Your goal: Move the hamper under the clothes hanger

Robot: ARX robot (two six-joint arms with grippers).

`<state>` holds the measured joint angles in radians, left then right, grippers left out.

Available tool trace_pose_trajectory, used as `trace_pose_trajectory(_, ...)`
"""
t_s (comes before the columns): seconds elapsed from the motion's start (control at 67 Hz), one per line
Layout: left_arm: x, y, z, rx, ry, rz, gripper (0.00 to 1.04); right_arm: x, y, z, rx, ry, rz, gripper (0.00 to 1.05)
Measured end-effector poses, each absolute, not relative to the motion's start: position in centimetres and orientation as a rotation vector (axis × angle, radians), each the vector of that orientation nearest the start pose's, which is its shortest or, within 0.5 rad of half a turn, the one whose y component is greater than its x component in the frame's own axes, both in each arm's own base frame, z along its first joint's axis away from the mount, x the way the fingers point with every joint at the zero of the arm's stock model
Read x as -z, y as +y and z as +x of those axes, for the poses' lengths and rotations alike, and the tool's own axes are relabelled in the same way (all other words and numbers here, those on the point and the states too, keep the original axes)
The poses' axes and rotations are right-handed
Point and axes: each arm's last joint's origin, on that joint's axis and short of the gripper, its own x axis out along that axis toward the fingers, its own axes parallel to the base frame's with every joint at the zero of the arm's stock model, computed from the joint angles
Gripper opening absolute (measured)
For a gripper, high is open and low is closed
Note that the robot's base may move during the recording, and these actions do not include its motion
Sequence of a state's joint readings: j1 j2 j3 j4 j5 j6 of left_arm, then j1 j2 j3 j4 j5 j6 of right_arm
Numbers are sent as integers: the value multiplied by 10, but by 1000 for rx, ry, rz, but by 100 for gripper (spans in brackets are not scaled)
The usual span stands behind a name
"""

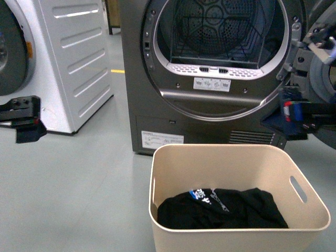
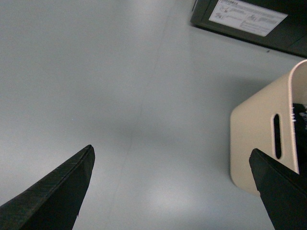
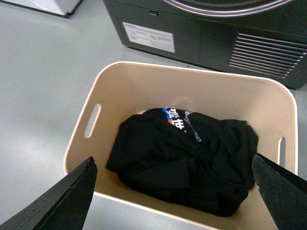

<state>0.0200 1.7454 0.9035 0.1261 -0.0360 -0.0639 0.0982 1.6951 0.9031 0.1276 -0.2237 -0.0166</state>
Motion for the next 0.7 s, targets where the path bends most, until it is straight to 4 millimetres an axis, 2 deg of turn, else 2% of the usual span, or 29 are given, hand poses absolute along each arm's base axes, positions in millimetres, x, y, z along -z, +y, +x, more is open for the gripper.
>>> trace_pose_trajectory(0.149, -132, -20, 384, -57, 789, 47, 98, -135, 48, 380, -259, 736, -55, 97)
trace_pose_trajectory(0.313, -110, -51, 408, -12, 817, 118, 98, -112, 47, 408, -192, 745, -127, 97)
trace_pose_trajectory(0.493, -91, -78, 418, 41, 840, 141, 98, -88, 35, 427, -135, 768, -191, 97)
trace_pose_trajectory(0.701, -79, -98, 421, 78, 851, 132, 98, -68, 16, 436, -64, 792, -226, 97)
